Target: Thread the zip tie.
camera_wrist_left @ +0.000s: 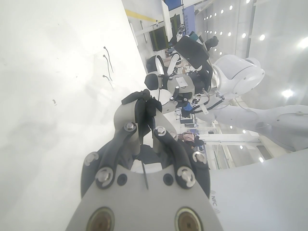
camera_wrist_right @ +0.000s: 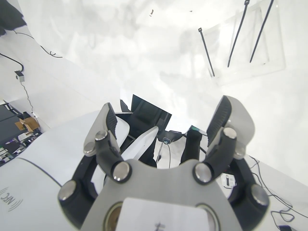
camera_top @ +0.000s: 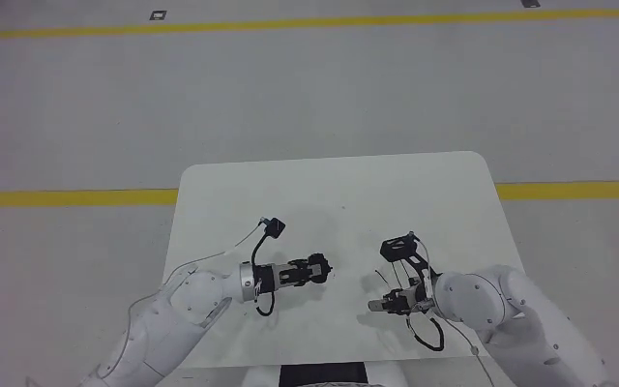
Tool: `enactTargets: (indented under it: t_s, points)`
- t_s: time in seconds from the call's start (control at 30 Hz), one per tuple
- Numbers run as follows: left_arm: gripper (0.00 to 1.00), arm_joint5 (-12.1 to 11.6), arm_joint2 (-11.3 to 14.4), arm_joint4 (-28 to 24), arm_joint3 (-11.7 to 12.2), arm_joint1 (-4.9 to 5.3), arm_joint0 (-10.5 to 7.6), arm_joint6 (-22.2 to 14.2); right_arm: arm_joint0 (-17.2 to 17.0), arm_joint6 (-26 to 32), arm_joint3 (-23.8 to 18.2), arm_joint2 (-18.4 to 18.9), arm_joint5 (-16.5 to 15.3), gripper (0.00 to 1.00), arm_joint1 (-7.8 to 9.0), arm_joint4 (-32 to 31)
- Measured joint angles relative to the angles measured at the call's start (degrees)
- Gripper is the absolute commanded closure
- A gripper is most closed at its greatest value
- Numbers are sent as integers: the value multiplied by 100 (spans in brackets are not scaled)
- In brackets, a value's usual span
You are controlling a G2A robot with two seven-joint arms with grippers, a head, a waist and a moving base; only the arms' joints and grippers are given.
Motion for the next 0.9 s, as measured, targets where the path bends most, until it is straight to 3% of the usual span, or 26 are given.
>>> enactTargets:
  t_s: [0.9]
  points:
    - [100, 0, 0, 0, 0, 0, 0, 0, -130, -205, 140, -23, 0, 0, -17, -68]
